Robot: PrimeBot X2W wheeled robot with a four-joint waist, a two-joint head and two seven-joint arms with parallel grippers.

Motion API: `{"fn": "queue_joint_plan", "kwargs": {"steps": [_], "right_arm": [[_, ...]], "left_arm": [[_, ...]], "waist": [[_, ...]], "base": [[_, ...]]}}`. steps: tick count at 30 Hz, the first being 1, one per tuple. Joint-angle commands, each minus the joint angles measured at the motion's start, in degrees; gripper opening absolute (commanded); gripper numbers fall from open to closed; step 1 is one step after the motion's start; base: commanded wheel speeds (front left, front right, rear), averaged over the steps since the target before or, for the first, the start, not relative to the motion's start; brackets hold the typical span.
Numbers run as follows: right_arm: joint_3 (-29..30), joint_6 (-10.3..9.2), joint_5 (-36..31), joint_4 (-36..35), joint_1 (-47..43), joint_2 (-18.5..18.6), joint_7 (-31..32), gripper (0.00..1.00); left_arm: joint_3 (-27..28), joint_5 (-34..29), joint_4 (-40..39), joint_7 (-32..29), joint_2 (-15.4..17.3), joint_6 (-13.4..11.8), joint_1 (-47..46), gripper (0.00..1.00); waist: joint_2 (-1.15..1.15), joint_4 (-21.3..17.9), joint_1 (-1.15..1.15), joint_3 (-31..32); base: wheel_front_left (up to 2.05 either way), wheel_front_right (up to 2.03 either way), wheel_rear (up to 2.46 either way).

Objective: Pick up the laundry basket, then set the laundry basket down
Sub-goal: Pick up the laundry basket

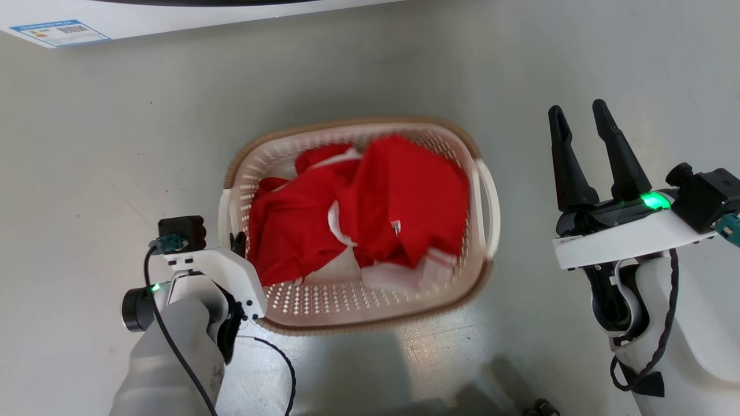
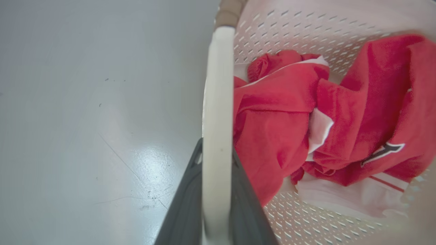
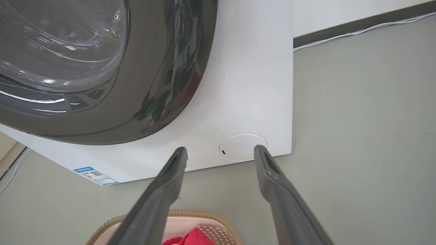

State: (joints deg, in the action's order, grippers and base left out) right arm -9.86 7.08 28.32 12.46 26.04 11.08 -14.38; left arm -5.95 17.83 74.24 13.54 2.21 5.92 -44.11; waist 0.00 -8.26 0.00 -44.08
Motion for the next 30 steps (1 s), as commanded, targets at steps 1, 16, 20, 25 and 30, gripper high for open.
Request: {"fn": "queue_joint_plan", "kwargs": {"steps": [1, 16, 20, 25, 30], "right_arm": [[-1.3, 0.41, 0.3, -0.7, -1.2, 0.2, -0.6, 1.0], [-1.9, 0.41, 0.4, -0.6, -1.0, -0.1, -0.6, 1.0], [-1.8, 0.41, 0.4, -0.6, -1.1, 0.0, -0.6, 1.0], [-2.0, 0.41, 0.4, -0.5, -1.1, 0.0, -0.6, 1.0], [-2.2, 0.41, 0.4, -0.4, -1.1, 0.2, -0.6, 1.0]], "left_arm": [[1.5, 1.1, -0.4, 0.3, 1.1, -0.2, 0.5, 0.0], [2.4, 4.9, -0.3, 1.2, 0.7, -0.8, 1.5, 0.0], [2.0, 5.3, -0.3, 1.3, 0.7, -1.1, 1.4, 0.0], [1.6, 6.2, -0.3, 1.4, 0.7, -1.2, 1.6, 0.62], [0.9, 7.3, -0.3, 1.3, 0.7, -1.3, 2.0, 1.0]], "waist": [[0.0, 0.0, 0.0, 0.2], [0.0, -0.1, 0.0, 1.1], [0.0, -0.1, 0.0, 1.1], [0.0, -0.1, 0.0, 1.3], [0.0, -0.1, 0.0, 1.7]], "base": [[0.0, 0.0, 0.0], [0.0, 0.0, 0.0], [0.0, 0.0, 0.0], [0.0, 0.0, 0.0], [0.0, 0.0, 0.0]]}}
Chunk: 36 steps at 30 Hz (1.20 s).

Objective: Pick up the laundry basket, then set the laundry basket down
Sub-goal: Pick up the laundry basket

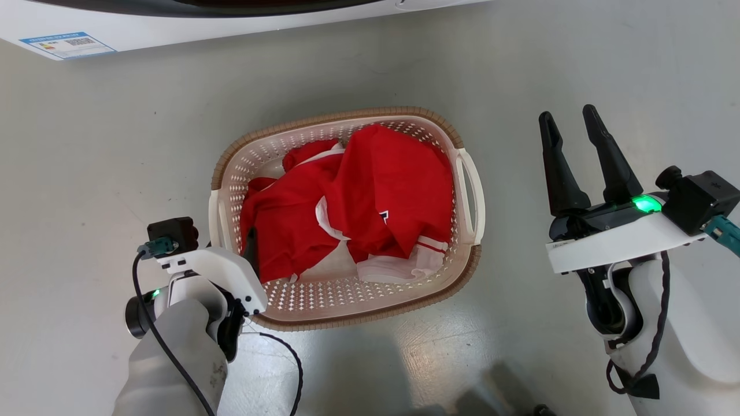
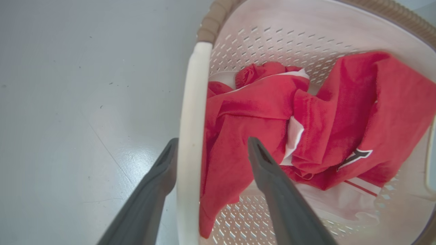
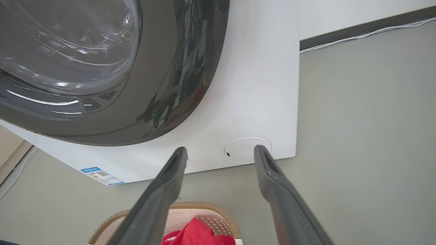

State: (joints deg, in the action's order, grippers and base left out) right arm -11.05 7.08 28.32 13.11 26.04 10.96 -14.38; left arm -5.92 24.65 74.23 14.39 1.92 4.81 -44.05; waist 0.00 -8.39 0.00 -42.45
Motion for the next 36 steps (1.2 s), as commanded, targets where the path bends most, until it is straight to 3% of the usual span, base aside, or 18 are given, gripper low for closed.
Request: {"fn": "queue_joint_plan", "kwargs": {"steps": [1, 14, 22, 36], "right_arm": [[-1.0, 0.41, 0.4, -1.0, -1.1, 0.3, -0.6, 1.0], [-1.8, 0.41, 0.5, -0.4, -1.1, 0.4, -0.6, 1.0], [-2.3, 0.41, 0.8, 0.1, -1.5, 0.2, -0.6, 1.0], [-3.1, 0.41, 1.5, 2.4, -3.2, 0.1, -0.6, 1.0]], "left_arm": [[0.7, 0.8, -0.3, 0.4, 1.0, -0.2, 2.1, 1.0], [-1.2, 1.1, -0.6, 0.6, 1.4, -2.4, 2.9, 1.0], [0.1, -0.5, -7.6, 0.6, 2.7, -4.0, 6.6, 1.0], [3.7, -6.2, -23.3, 0.6, 2.3, -0.9, 14.6, 1.0]], "waist": [[0.0, 0.0, 0.0, 0.2], [0.0, 0.4, 0.0, 2.6], [0.0, 1.0, 0.0, 7.1], [0.0, 3.3, 0.0, 18.5]], "base": [[0.0, 0.0, 0.0], [0.0, 0.0, 0.0], [0.0, 0.0, 0.0], [0.0, 0.0, 0.0]]}}
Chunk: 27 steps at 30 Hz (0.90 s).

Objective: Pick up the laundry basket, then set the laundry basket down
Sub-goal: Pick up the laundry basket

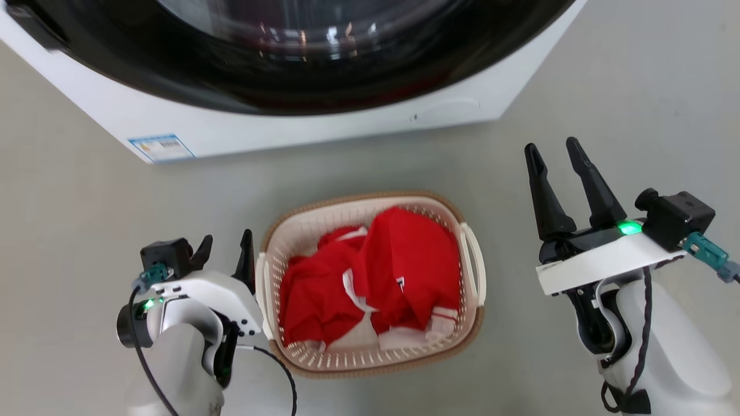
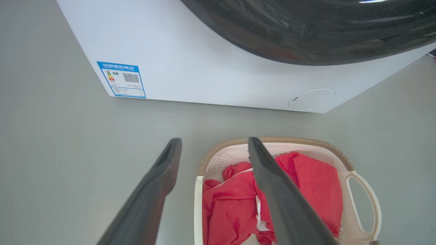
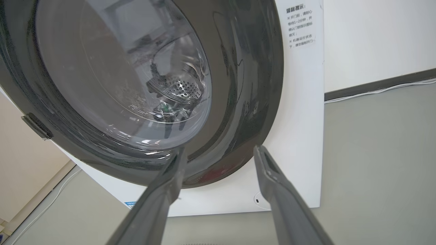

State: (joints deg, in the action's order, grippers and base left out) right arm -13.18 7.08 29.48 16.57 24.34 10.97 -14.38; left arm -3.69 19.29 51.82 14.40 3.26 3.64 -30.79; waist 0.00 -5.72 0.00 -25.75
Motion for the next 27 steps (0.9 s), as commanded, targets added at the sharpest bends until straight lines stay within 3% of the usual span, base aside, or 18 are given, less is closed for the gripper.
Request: {"fn": "queue_joint_plan", "kwargs": {"steps": [1, 13, 27], "right_arm": [[-0.9, 0.41, 0.4, -1.0, -1.7, 0.1, -0.6, 1.0], [1.3, 0.41, 0.5, -0.2, -6.6, -0.9, -0.6, 1.0], [6.1, 0.41, -2.8, -1.1, -11.3, -2.4, -0.6, 1.0]], "left_arm": [[1.8, -1.2, -2.0, 0.6, 0.8, 0.5, 2.0, 1.0], [4.6, -3.9, -19.9, 0.6, -0.2, 3.4, 11.5, 1.0], [5.5, -3.1, -33.1, 0.6, -0.4, 3.7, 19.2, 1.0]], "waist": [[0.0, 0.8, 0.0, 2.7], [0.0, 2.4, 0.0, 12.6], [0.0, 2.1, 0.0, 19.9]], "base": [[0.0, 0.0, 0.0], [0.0, 0.0, 0.0], [0.0, 0.0, 0.0]]}}
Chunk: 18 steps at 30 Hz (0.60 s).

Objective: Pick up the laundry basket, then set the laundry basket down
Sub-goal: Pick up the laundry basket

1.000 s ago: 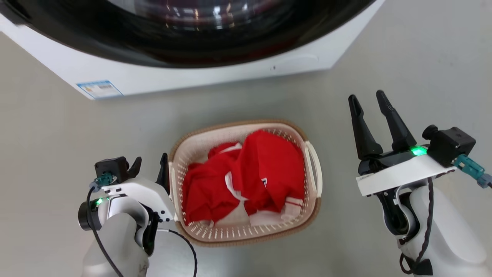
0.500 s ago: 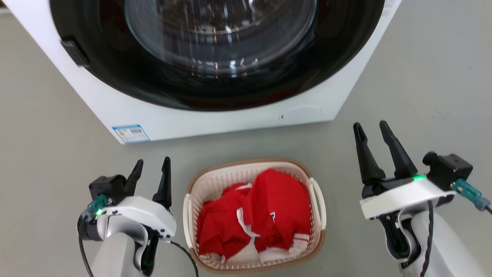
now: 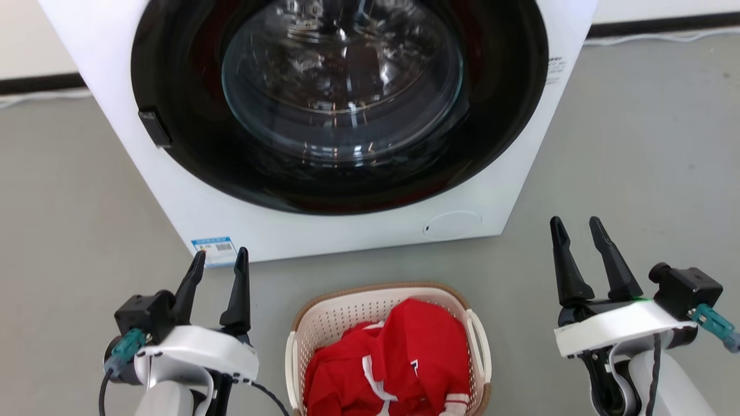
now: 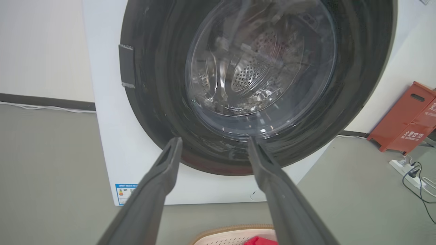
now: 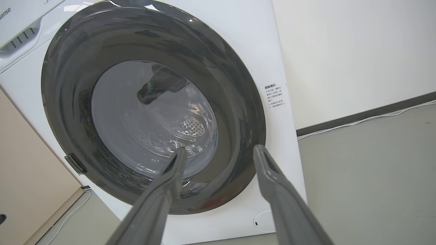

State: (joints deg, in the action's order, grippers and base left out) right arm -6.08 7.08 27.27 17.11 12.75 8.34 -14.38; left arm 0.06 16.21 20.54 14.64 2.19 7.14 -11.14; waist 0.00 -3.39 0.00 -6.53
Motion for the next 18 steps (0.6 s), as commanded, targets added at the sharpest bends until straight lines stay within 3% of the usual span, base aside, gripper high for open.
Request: {"fn": "queue_joint_plan", "kwargs": {"steps": [1, 9, 18], "right_arm": [[-0.8, 0.41, -0.8, -1.8, 0.0, 0.1, -0.6, 1.0], [1.7, 0.41, -3.2, -2.5, -1.4, 0.2, -0.6, 1.0], [2.3, 0.41, -4.2, -2.3, -1.8, 0.6, -0.6, 1.0]], "left_arm": [[1.6, 0.3, -2.6, 0.4, 0.7, 0.2, 0.2, 1.0], [0.8, -2.5, -8.2, 0.4, 0.7, -1.1, 3.1, 1.0], [0.3, -1.9, -9.3, 0.4, 0.7, -2.4, 4.6, 1.0]], "waist": [[0.0, -0.2, 0.0, 0.9], [0.0, -0.4, 0.0, 1.4], [0.0, -0.2, 0.0, 1.4]], "base": [[0.0, 0.0, 0.0], [0.0, 0.0, 0.0], [0.0, 0.0, 0.0]]}}
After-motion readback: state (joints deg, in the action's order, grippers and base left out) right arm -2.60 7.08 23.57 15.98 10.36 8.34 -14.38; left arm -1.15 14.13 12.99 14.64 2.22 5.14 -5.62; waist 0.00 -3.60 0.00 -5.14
